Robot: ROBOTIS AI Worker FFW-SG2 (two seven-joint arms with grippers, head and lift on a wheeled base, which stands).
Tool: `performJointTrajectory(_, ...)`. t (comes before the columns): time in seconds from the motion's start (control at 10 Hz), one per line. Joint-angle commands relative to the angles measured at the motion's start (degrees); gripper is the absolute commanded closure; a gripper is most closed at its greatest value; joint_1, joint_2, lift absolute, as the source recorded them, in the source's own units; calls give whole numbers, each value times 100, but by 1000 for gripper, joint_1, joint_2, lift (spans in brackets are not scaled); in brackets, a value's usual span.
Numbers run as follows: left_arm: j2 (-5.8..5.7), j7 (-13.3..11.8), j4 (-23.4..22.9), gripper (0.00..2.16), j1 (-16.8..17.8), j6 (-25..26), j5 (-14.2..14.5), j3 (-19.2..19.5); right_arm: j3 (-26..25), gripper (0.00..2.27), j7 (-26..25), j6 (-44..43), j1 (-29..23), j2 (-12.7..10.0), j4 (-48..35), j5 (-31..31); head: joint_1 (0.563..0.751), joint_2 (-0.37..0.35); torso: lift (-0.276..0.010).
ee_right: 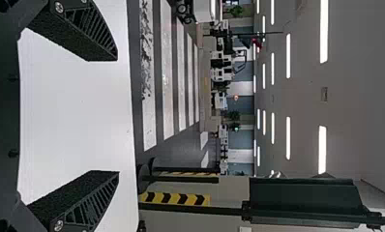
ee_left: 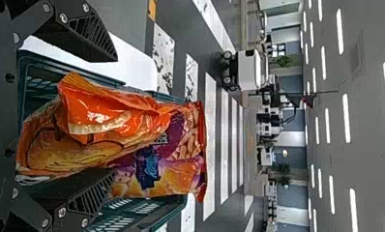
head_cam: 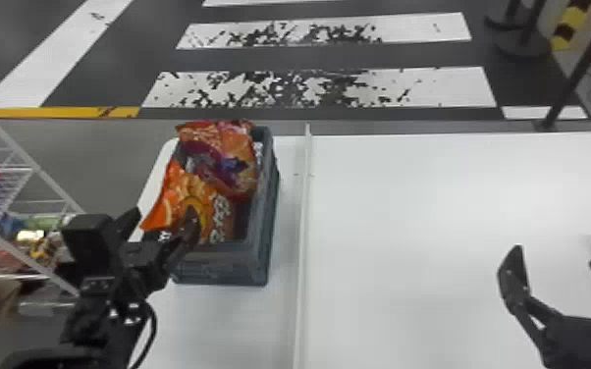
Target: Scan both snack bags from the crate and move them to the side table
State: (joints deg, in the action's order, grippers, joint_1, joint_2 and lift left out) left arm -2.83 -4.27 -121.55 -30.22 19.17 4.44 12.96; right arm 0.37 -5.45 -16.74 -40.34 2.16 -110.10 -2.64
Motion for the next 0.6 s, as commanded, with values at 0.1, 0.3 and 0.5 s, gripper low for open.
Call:
performJointTrajectory(0.1, 2, -56, -1, 410, 77, 259, -40, -13, 16, 87, 0, 1, 9, 4, -3, 0, 695, 128, -75)
performJointTrajectory(0.3, 2, -197, -9, 883, 86, 347, -154, -13, 24, 87, 0, 1, 9, 4, -3, 0, 695, 127, -75)
performJointTrajectory(0.5, 37, -21, -203, 2142, 51, 646, -251, -22, 33, 87, 0, 1, 9, -5, -3, 0, 695, 123, -75)
